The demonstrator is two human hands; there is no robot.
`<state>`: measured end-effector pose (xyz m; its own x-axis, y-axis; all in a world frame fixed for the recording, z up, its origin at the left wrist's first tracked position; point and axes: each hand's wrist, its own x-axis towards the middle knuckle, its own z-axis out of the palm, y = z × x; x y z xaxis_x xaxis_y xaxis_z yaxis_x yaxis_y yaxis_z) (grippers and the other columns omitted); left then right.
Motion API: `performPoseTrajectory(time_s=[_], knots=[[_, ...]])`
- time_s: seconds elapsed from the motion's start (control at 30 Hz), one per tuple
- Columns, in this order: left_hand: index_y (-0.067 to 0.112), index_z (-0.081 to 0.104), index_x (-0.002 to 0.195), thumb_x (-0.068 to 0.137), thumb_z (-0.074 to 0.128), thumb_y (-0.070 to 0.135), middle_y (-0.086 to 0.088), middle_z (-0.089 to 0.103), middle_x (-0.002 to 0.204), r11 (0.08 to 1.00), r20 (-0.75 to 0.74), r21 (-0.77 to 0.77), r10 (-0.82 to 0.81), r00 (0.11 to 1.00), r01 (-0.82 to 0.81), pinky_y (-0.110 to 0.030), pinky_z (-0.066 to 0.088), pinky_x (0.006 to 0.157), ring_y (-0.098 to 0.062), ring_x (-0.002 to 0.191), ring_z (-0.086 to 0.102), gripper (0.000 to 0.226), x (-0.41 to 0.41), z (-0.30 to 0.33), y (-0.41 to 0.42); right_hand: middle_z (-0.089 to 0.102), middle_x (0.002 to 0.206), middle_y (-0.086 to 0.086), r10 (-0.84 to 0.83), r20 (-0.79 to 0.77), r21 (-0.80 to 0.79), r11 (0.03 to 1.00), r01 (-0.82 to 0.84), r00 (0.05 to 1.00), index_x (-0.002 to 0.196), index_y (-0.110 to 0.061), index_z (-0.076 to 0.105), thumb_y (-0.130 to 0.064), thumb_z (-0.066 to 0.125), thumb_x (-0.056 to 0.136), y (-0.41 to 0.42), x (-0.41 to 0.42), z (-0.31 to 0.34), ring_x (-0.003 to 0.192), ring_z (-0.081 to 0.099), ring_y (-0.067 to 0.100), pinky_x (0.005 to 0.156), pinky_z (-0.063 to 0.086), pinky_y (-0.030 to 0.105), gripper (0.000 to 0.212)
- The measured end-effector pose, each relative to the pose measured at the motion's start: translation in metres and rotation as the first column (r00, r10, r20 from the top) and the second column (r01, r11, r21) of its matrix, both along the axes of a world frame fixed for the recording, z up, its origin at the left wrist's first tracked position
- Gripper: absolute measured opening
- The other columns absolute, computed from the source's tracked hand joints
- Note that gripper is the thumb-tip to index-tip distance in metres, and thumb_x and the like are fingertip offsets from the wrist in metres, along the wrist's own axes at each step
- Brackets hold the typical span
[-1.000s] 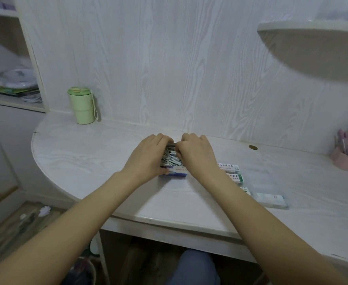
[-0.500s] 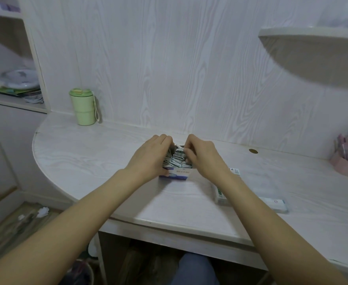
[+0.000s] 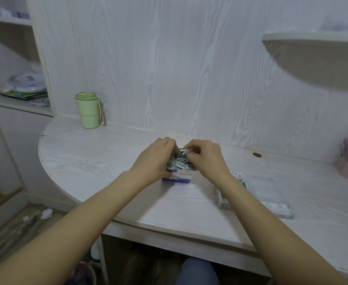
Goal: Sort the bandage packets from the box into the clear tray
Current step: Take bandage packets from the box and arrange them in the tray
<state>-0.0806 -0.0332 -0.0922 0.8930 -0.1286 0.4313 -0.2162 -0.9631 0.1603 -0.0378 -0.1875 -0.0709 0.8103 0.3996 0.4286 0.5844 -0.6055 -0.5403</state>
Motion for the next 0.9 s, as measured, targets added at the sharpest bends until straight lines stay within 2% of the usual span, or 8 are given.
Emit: performPoseTrajectory(time_s=[0.1, 0.2, 0.4, 0.53, 0.63, 0.7, 0.77, 0.9], knots=[[0.015, 0.046, 0.112, 0.067, 0.082, 0.027, 0.002, 0.049, 0.116, 1.000, -0.004, -0.009, 0.001, 1.000, -0.001, -0.035, 0.044, 0.080, -0.018, 0.105, 0.043, 0.059, 0.003, -0.002, 0.000, 0.061, 0.070, -0.001, -0.016, 0.010, -0.019, 1.000, 0.016, 1.000, 0.087, -0.010, 0.071, -0.002, 0.063, 0.078, 0.000, 0.004, -0.001, 0.069, 0.055, 0.015, 0.062, 0.042, 0.021, 0.014], [0.015, 0.046, 0.113, 0.066, 0.083, 0.034, 0.002, 0.049, 0.116, 1.000, -0.020, 0.010, 0.013, 1.000, -0.013, -0.031, 0.042, 0.078, -0.019, 0.102, 0.043, 0.063, 0.008, 0.000, 0.000, 0.066, 0.072, 0.000, -0.055, 0.038, -0.028, 0.998, 0.056, 0.998, 0.084, -0.019, 0.070, -0.012, 0.064, 0.081, 0.001, 0.009, -0.001, 0.072, 0.063, 0.020, 0.066, 0.052, 0.035, 0.010], [0.012, 0.046, 0.122, 0.069, 0.081, 0.032, -0.004, 0.051, 0.122, 0.990, -0.212, 0.141, 0.058, 0.975, -0.028, -0.026, 0.034, 0.080, -0.024, 0.108, 0.045, 0.067, 0.033, 0.020, 0.000, 0.068, 0.088, 0.003, -0.138, 0.039, -0.075, 0.987, 0.141, 0.990, 0.090, -0.020, 0.060, -0.017, 0.056, 0.090, 0.002, 0.031, 0.005, 0.082, 0.061, 0.023, 0.068, 0.052, 0.040, 0.005], [0.015, 0.044, 0.130, 0.070, 0.082, 0.028, -0.003, 0.051, 0.129, 0.997, -0.369, 0.047, 0.068, 0.927, -0.055, -0.030, 0.043, 0.090, -0.022, 0.116, 0.046, 0.073, 0.053, 0.024, 0.009, 0.068, 0.089, 0.006, -0.126, 0.013, -0.015, 0.992, 0.127, 0.992, 0.093, -0.017, 0.060, -0.018, 0.056, 0.093, 0.001, 0.043, 0.007, 0.078, 0.062, 0.024, 0.066, 0.052, 0.039, 0.004], [0.012, 0.030, 0.143, 0.071, 0.080, 0.038, -0.006, 0.045, 0.141, 0.998, -0.417, -0.014, 0.051, 0.907, -0.063, -0.031, 0.037, 0.101, -0.025, 0.126, 0.042, 0.092, 0.057, 0.029, 0.011, 0.065, 0.083, 0.002, -0.096, 0.013, 0.057, 0.994, 0.095, 0.995, 0.092, -0.017, 0.061, -0.018, 0.057, 0.092, 0.000, 0.046, 0.009, 0.077, 0.059, 0.020, 0.065, 0.049, 0.036, 0.004], [0.012, 0.021, 0.148, 0.074, 0.077, 0.041, -0.004, 0.035, 0.150, 0.980, -0.402, -0.190, -0.017, 0.915, -0.065, -0.029, 0.034, 0.103, -0.023, 0.133, 0.038, 0.097, 0.057, 0.034, 0.008, 0.062, 0.079, -0.002, -0.067, 0.030, 0.108, 0.992, 0.063, 0.997, 0.091, -0.016, 0.061, -0.015, 0.058, 0.091, -0.003, 0.047, 0.012, 0.075, 0.059, 0.017, 0.065, 0.049, 0.033, 0.004], [0.015, 0.021, 0.149, 0.081, 0.070, 0.041, -0.001, 0.031, 0.153, 0.935, -0.319, -0.355, -0.095, 0.943, -0.026, -0.024, 0.033, 0.100, -0.019, 0.134, 0.039, 0.087, 0.056, 0.041, 0.001, 0.064, 0.080, -0.003, -0.054, 0.059, 0.172, 0.984, 0.043, 0.997, 0.090, -0.017, 0.061, -0.014, 0.058, 0.092, -0.007, 0.047, 0.016, 0.073, 0.060, 0.011, 0.062, 0.048, 0.021, 0.005], [0.017, 0.026, 0.148, 0.093, 0.056, 0.035, 0.001, 0.037, 0.149, 0.921, -0.221, -0.385, -0.152, 0.963, 0.057, -0.020, 0.034, 0.089, -0.016, 0.123, 0.047, 0.065, 0.059, 0.054, -0.021, 0.064, 0.079, -0.006, -0.044, 0.057, 0.311, 0.950, 0.024, 0.997, 0.088, -0.016, 0.062, -0.011, 0.058, 0.092, -0.023, 0.047, 0.027, 0.069, 0.055, -0.001, 0.059, 0.041, 0.007, 0.007]])
